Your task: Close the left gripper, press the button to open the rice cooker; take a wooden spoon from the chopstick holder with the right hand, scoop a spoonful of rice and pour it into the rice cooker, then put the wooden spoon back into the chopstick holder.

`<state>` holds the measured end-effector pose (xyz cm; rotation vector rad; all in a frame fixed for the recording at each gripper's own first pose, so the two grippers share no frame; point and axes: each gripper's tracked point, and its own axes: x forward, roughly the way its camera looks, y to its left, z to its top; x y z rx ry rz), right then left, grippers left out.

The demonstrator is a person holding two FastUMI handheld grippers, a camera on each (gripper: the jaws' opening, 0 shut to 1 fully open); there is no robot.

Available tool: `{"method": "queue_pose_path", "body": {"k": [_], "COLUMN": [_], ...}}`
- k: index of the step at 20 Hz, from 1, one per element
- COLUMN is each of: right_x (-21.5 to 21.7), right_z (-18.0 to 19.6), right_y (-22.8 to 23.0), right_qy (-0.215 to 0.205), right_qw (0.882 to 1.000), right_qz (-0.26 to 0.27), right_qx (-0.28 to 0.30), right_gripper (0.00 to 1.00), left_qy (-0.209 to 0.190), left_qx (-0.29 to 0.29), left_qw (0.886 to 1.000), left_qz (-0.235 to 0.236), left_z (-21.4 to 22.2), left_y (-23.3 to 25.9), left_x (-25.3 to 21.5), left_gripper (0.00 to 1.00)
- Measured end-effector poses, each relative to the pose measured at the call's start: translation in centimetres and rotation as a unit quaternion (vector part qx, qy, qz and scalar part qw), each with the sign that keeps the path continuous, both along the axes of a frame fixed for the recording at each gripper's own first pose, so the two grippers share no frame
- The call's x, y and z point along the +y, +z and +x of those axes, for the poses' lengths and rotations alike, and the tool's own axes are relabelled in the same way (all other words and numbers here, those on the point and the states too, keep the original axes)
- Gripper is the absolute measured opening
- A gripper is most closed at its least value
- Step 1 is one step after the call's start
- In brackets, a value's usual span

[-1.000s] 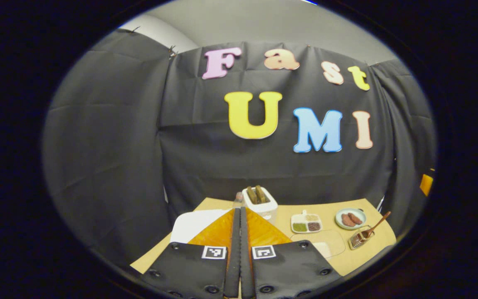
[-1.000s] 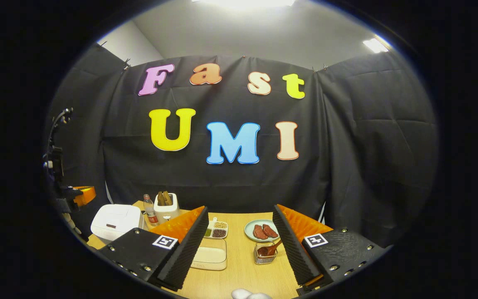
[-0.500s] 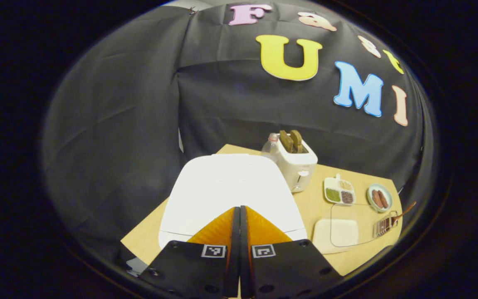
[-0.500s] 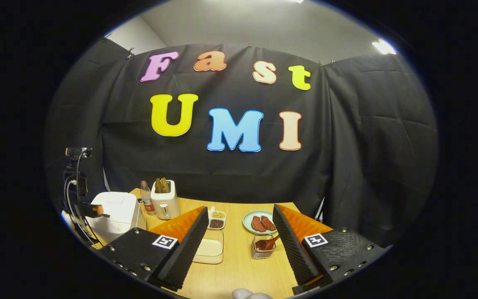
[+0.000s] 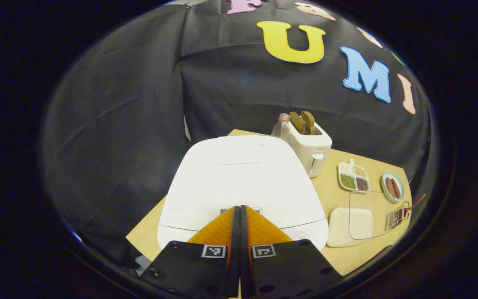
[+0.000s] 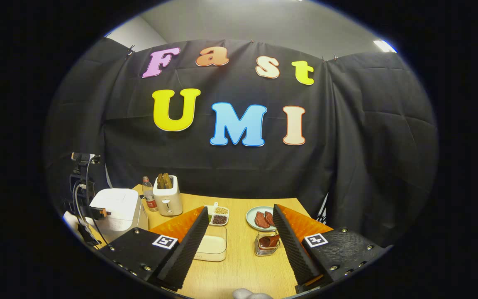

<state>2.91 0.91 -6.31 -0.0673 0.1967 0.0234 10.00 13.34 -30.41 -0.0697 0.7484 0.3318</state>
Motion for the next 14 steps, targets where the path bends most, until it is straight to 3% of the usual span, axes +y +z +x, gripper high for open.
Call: {"method": "queue_pose_path", "body": {"k": [9,12,14], "right_x": [0.2,-0.3,-0.3], "right_z": [0.2,0.3,0.4], "right_y": [-1.0,-1.2,-0.9], "right_qy": [0.002,-0.005,-0.005], "right_qw": [1.000,1.000,1.000], "right_qz": [0.020,0.012,0.014], "right_qx": [0.008,0.008,0.001], "right_gripper": [0.95,0.95,0.95], "left_qy": [-0.002,0.001,0.005], "left_qx": [0.047,0.012,-0.075], "left_qw": [0.999,1.000,0.997], "left_qz": [-0.028,-0.011,0.027], "left_z": [0.3,1.0,2.7], "left_y": [-0.1,1.4,5.7], "left_x": [0.1,0.4,1.1], "left_gripper": [0.09,0.09,0.09]}}
